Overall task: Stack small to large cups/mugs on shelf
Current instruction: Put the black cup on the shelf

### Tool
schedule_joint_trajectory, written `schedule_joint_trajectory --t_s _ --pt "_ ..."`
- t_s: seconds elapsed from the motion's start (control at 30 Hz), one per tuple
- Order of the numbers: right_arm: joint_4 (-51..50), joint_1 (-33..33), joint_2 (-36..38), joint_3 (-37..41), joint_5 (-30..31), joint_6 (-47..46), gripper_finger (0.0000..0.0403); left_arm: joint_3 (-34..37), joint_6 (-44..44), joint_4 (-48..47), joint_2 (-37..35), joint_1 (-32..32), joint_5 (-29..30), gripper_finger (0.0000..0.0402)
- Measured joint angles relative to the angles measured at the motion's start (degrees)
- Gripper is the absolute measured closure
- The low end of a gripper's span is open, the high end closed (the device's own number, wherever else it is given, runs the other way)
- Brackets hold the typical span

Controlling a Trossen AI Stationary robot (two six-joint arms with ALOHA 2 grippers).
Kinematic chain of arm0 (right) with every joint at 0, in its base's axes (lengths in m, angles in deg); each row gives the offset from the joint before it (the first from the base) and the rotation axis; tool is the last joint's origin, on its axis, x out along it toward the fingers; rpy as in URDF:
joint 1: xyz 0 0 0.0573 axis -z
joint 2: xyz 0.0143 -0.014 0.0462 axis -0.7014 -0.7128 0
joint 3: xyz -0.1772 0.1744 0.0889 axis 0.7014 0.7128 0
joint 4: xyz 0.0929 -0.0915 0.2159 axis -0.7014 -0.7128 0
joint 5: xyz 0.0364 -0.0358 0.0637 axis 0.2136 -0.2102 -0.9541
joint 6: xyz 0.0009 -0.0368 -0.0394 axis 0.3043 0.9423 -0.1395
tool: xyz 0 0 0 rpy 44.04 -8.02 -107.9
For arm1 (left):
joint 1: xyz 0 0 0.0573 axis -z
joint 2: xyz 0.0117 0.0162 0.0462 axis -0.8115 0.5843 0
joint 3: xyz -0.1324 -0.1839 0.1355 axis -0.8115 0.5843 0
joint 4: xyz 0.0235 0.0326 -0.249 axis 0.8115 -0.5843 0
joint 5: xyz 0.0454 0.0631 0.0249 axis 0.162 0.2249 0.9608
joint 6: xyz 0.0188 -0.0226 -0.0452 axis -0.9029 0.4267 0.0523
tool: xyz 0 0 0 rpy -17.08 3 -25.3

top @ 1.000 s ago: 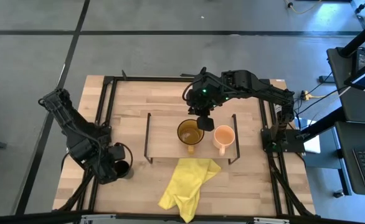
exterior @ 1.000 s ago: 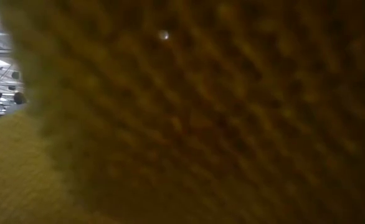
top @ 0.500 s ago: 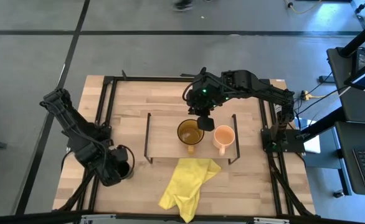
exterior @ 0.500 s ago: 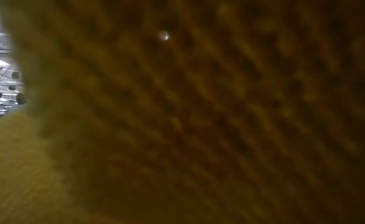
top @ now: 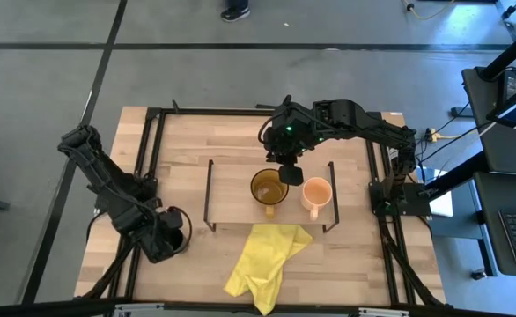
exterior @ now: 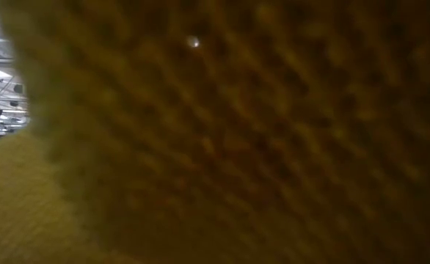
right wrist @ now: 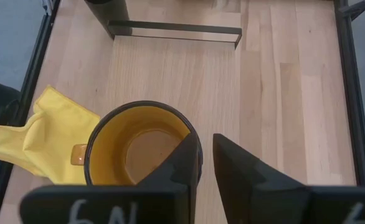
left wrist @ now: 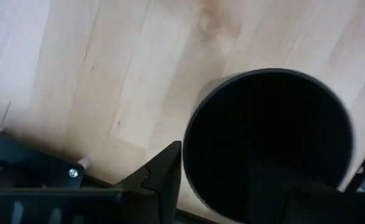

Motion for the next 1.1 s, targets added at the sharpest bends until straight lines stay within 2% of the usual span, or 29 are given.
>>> schedule_joint_trajectory --t_s 0.2,0.43,0.53,0.63,0.77,0.9,1.0,1.1 --pt "-0.02 0.0 0.0 0.0 -0.02 0.06 0.035 1.81 0.04 0.69 -0.02 -0.47 -0.35 0.0279" --pt "-0.03 0.06 0.0 0.0 -0.01 0.23 0.035 0.89 -0.5 0.62 -0.01 -2.32 -1.62 0.0386" --pt "-0.03 0.07 0.0 0.0 0.0 0.47 0.035 0.4 -1.8 0.46 -0.45 -4.37 -5.6 0.0393" --pt "-0.04 0.11 0.0 0.0 0.0 1.09 0.035 -1.76 -3.12 -0.26 -2.32 -6.5 -6.45 0.0397" --pt "-0.11 0.15 0.0 0.0 0.03 1.5 0.035 -11.08 -5.42 -8.73 -5.53 -10.44 -5.23 0.0399" --pt "-1.88 0.46 0.0 0.0 0.05 1.46 0.035 -26.52 -10.67 -17.64 -5.42 -16.17 -1.34 0.0399" --pt "-3.46 0.46 0.0 0.0 1.07 1.33 0.035 -37.87 -18.63 -21.31 -2.01 -21.96 0.09 0.04" --pt "-4.94 0.44 0.0 0.0 3.36 0.21 0.035 -46.75 -29.03 -21.13 3.38 -27.91 -0.89 0.04"
